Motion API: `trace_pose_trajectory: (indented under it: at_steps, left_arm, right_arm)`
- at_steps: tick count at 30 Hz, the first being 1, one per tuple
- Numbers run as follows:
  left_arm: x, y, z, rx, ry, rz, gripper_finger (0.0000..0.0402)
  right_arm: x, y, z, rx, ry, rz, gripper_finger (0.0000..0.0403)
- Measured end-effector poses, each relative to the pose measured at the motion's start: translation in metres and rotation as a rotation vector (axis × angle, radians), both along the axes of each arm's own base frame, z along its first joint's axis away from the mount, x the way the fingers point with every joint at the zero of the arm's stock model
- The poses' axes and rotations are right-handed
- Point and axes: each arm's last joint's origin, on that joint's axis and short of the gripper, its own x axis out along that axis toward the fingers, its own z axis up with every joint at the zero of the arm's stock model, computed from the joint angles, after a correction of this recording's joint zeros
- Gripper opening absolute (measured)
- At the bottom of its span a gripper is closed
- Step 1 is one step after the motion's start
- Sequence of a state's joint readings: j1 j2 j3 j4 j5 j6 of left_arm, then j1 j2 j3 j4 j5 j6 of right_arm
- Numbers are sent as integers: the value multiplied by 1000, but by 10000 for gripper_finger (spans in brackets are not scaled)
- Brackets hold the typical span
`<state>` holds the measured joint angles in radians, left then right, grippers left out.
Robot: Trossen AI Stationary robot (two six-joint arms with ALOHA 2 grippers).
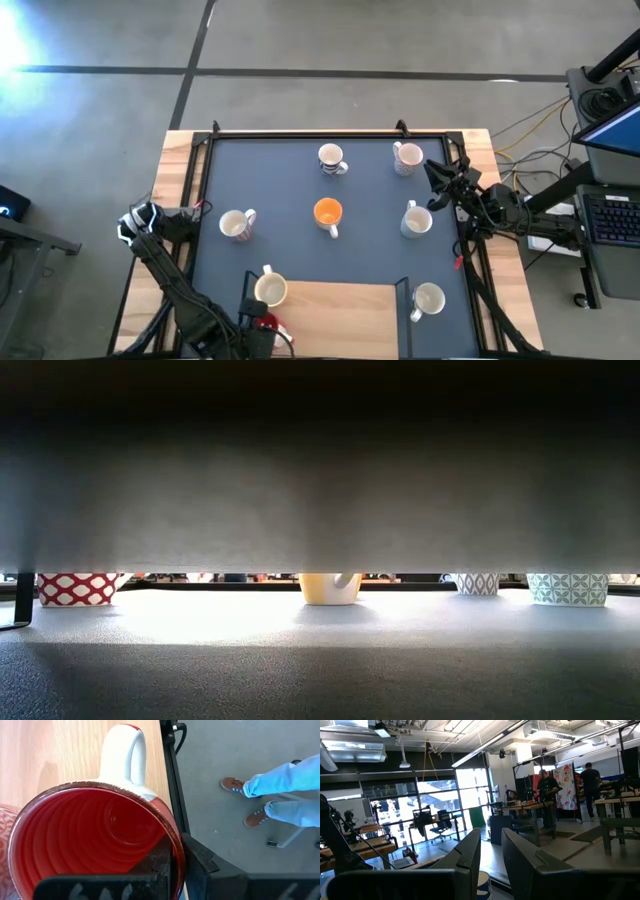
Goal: Place coffee mugs
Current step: Put the red mug on the shelf
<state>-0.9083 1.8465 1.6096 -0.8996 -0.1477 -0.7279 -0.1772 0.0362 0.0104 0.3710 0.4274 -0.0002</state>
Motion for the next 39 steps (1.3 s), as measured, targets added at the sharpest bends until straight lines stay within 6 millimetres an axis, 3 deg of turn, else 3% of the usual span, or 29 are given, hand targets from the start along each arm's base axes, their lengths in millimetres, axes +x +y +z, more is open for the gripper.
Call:
trace_pose_trajectory:
  at_steps: [19, 32, 39]
  left_arm:
    - [3, -1, -6, -26, 45, 9, 15]
    - [3, -2, -7, -29, 60, 8, 65]
    - [5, -4, 8, -53, 41, 6, 66]
  right_arm:
    - [0, 0, 0, 0, 0, 0, 68]
    - [0, 0, 0, 0, 0, 0, 68]
    - [0, 0, 0, 0, 0, 0, 68]
